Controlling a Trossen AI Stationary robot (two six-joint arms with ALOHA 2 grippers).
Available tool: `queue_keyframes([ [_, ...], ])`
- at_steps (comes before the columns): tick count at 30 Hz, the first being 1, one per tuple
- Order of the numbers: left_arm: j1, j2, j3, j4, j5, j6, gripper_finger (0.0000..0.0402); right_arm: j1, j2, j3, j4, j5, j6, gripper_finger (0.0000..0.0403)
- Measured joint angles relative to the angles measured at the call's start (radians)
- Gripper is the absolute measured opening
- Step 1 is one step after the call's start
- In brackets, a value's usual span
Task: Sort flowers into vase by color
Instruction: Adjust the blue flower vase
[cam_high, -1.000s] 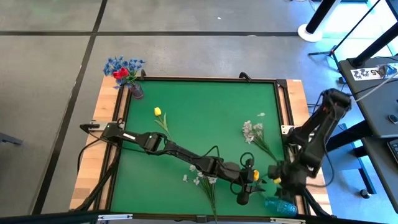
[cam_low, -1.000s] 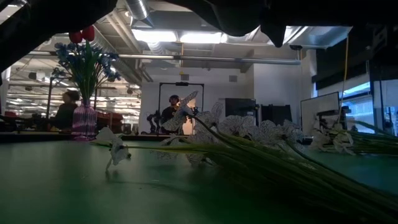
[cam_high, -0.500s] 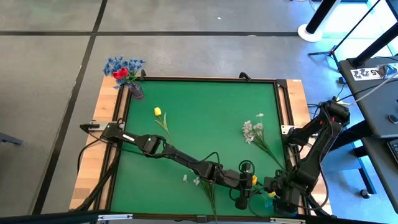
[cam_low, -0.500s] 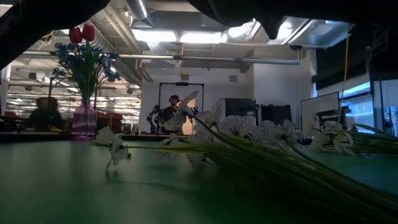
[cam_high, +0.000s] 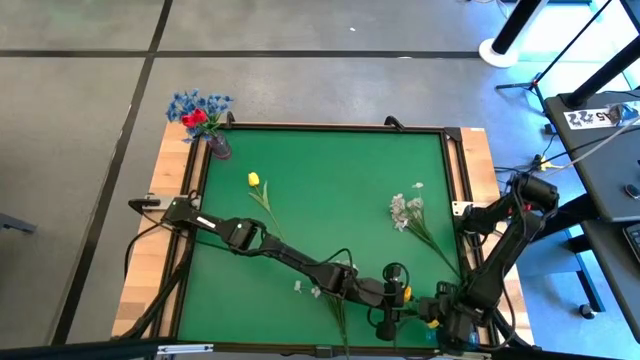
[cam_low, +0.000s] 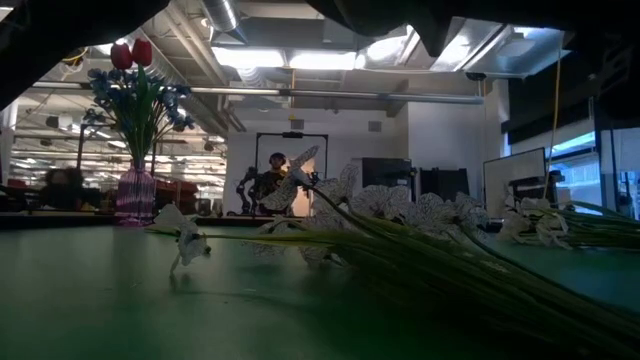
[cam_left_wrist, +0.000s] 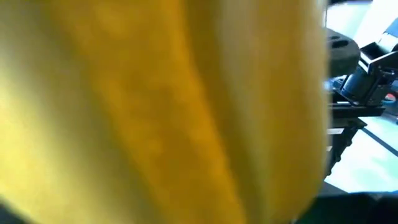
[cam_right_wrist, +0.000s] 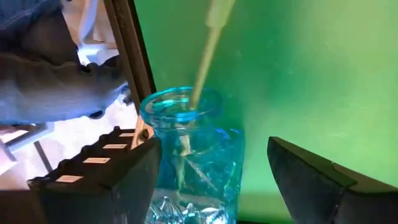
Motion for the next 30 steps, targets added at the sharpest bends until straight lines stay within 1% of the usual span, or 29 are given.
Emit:
queue_keyframes([
  [3,0.001,0.000,0.000,-0.001,0.000,0.000,0.0144,0.000,0.002,0.004,0.011,-0.004,-0.003,0.0296],
  [7,0.002,0.000,0.000,-0.001,-0.002,0.001,0.0144,0.000,0.002,0.049,-0.008,-0.002,-0.032,0.0296],
  [11,0.002,0.000,0.000,0.001,-0.002,0.001,0.0144,0.000,0.010,0.065,-0.011,0.023,-0.033,0.0296],
  [15,-0.001,0.000,0.000,0.001,-0.001,-0.003,0.0144,0.014,0.069,0.065,-0.022,0.031,-0.040,0.0296],
  [19,-0.010,0.002,-0.002,-0.017,-0.002,-0.002,0.0143,0.017,0.128,0.068,0.004,0.000,-0.025,0.0296],
  [22,-0.010,0.003,-0.003,-0.014,-0.001,-0.002,0.0143,0.018,0.135,0.069,0.005,0.029,-0.025,0.0294],
  [24,-0.013,0.003,-0.003,-0.006,-0.020,-0.002,0.0143,0.019,0.134,0.068,0.010,0.066,-0.025,0.0282],
  [26,-0.016,0.003,-0.003,0.001,-0.049,-0.002,0.0143,0.020,0.133,0.068,0.006,0.093,-0.023,0.0260],
  [30,-0.021,0.003,-0.003,0.021,-0.069,-0.001,0.0143,0.021,0.132,0.068,0.010,0.126,-0.037,0.0189],
])
